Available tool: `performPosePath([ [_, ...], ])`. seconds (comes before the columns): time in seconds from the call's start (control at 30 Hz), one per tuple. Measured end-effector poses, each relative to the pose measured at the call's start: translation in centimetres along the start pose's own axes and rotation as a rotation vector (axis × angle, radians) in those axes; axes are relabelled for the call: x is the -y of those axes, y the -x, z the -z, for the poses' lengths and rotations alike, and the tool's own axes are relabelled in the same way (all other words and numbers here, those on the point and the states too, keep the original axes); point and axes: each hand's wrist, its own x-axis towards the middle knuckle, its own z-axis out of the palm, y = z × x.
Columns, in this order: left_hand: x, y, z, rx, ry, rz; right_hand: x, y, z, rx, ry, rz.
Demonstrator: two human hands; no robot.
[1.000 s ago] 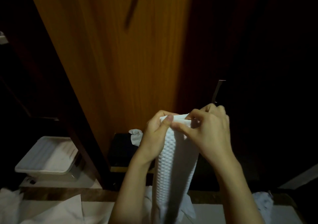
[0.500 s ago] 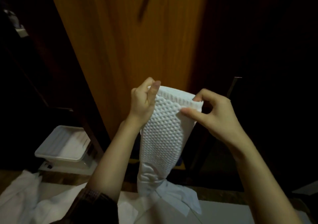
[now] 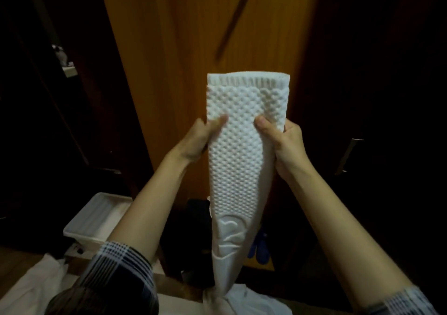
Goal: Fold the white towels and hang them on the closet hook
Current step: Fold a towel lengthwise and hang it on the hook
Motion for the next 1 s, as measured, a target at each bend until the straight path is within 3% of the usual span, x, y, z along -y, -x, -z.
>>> performPosePath([
  [0.07, 2.1, 1.1, 0.8, 0.128, 0.057, 0.19, 1.3, -1.4, -0.5, 0.008, -0.019, -0.018],
  [0.17, 4.4, 2.2, 1.2, 0.289, 0.184, 0.32, 3.5, -3.7, -0.7, 0.064, -0.034, -0.079],
  [0.33, 4.8, 2.4, -0.1, 0.324, 0.131, 0.262, 6.2, -6.9, -0.7, 0.037, -0.082, -0.163],
  [0.43, 4.4, 1.5, -1.2, 0.185, 0.147, 0.219, 6.3, -8.3, -0.5, -0.007, -0.081, -0.196],
  [0.63, 3.1, -0.1, -2.2, 0.152, 0.204, 0.205, 4.0, -8.2, 1.5, 0.058, 0.032, -0.35],
  [0.8, 1.2, -2.4, -2.0, 0.124, 0.218, 0.205, -1.5, -1.9, 5.5, 0.276, -0.339, -0.581],
  [0.9, -0.5, -4.1, -2.0, -0.009, 0.243, 0.207, -4.2, 1.3, 6.3, 0.348, -0.148, -0.579],
  [1.0, -1.7, -5.0, -1.5, -0.211, 0.305, 0.261, -5.0, 1.3, 6.2, 0.223, 0.014, -0.539],
])
